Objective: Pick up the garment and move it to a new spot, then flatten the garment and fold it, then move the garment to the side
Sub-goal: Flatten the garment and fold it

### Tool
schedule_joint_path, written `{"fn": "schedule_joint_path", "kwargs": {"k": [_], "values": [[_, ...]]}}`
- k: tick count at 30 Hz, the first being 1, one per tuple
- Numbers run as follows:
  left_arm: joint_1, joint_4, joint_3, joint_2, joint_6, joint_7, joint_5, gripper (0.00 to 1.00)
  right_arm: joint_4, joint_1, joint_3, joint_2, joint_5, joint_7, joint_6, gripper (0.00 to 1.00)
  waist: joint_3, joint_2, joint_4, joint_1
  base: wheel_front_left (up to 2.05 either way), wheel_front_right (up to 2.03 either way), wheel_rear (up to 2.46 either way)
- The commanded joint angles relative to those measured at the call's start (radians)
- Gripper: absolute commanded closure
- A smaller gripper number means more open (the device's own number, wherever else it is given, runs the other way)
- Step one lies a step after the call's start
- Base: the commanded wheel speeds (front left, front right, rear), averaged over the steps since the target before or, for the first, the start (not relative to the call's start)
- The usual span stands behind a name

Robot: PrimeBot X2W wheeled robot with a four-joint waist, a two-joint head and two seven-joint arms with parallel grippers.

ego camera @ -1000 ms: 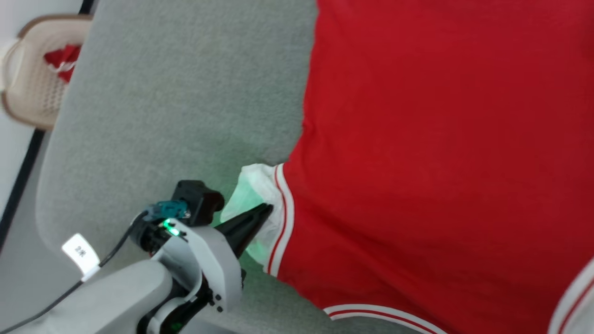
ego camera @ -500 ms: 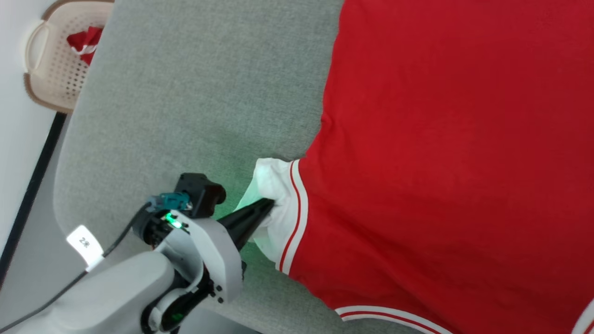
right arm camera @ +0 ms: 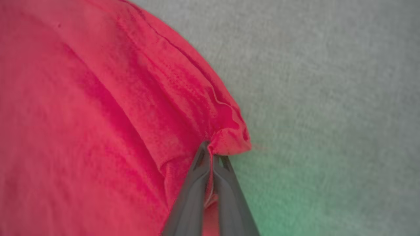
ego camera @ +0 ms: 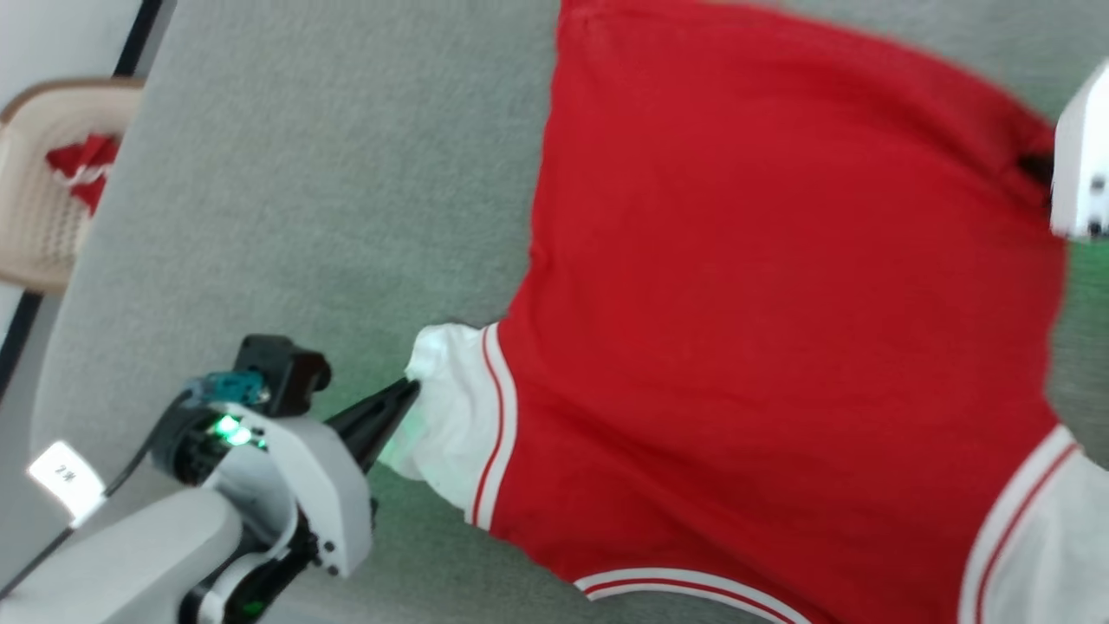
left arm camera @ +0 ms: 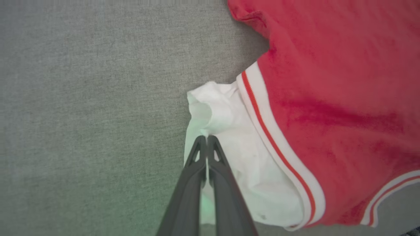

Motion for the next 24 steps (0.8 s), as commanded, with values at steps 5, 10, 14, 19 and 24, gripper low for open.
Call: {"fn": "schedule_joint_path", "kwargs": {"k": [5, 10, 14, 19, 24], "values": [[0.049, -0.045, 0.009, 0.066, 0.041, 0.005, -0.027, 1.0, -0.218, 0.218, 0.023, -0.068, 0.137, 0.054, -0.001, 1.0, -0.116, 0.0, -0.117, 0.0, 0.0, 0.0, 0.0], [0.09, -0.094, 0.018, 0.12, 0.076, -0.001, -0.055, 1.0, -0.42, 0.43, 0.001, -0.107, 0.223, 0.127, -0.001, 1.0, -0.159, 0.0, -0.163, 0.0, 0.0, 0.0, 0.0], [0.121, -0.128, 0.022, 0.148, 0.096, -0.009, -0.074, 1.0, -0.544, 0.631, -0.062, -0.11, 0.266, 0.187, -0.001, 1.0, -0.189, 0.0, -0.187, 0.0, 0.0, 0.0, 0.0], [0.149, -0.155, 0.024, 0.17, 0.115, -0.019, -0.089, 1.0, -0.658, 0.864, -0.176, -0.063, 0.275, 0.259, -0.001, 1.0, -0.209, 0.0, -0.203, 0.0, 0.0, 0.0, 0.0], [0.166, -0.164, 0.028, 0.173, 0.125, -0.035, -0.099, 1.0, -0.732, 0.975, -0.253, -0.003, 0.183, 0.237, -0.001, 1.0, -0.213, 0.0, -0.218, 0.0, 0.0, 0.0, 0.0]]}}
